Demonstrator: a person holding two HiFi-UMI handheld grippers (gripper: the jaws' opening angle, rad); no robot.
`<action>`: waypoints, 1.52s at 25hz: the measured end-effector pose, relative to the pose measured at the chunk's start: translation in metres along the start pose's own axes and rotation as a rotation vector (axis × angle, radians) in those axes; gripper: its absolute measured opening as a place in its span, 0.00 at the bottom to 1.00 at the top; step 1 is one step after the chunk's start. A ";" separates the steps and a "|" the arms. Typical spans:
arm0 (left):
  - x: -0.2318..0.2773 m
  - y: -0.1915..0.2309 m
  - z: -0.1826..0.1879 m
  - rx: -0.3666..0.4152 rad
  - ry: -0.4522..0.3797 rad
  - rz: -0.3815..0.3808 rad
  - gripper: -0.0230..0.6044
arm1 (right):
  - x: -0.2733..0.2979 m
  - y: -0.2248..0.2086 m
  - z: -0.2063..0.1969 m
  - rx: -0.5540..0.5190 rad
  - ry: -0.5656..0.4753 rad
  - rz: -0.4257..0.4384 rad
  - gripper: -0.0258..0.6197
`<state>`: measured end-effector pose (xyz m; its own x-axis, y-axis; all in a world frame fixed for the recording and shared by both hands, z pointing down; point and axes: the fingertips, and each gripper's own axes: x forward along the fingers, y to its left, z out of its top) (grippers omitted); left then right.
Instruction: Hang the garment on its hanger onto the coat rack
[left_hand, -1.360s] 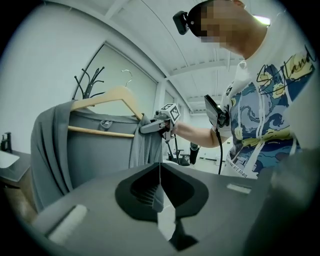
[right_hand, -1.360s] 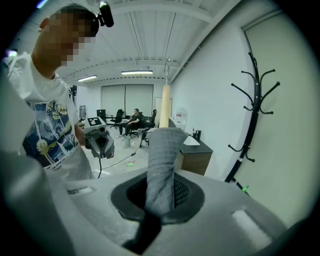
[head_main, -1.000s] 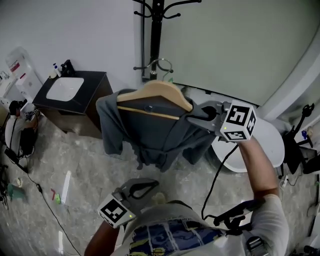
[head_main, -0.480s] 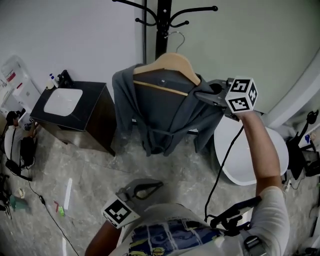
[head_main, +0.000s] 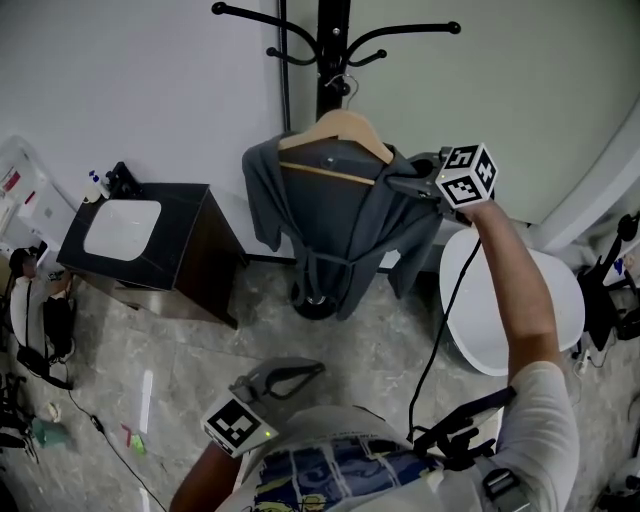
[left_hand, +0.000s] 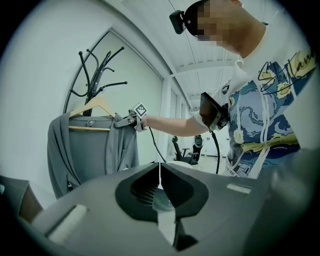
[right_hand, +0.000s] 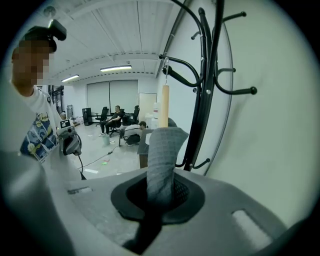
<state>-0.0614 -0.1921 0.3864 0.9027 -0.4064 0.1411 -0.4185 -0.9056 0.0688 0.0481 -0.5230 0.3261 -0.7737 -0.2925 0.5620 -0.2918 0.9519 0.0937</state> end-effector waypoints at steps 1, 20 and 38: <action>0.000 0.004 -0.001 0.000 0.002 0.000 0.05 | 0.005 -0.004 -0.003 0.003 0.003 0.004 0.06; 0.011 0.017 -0.011 -0.057 0.030 0.004 0.05 | 0.043 -0.039 -0.022 0.025 -0.012 0.030 0.06; 0.025 -0.013 -0.012 -0.062 0.058 0.062 0.05 | 0.037 -0.049 -0.016 -0.029 -0.098 -0.095 0.22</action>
<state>-0.0347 -0.1890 0.4011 0.8683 -0.4523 0.2036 -0.4804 -0.8690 0.1186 0.0431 -0.5789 0.3557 -0.7951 -0.3877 0.4664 -0.3511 0.9213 0.1673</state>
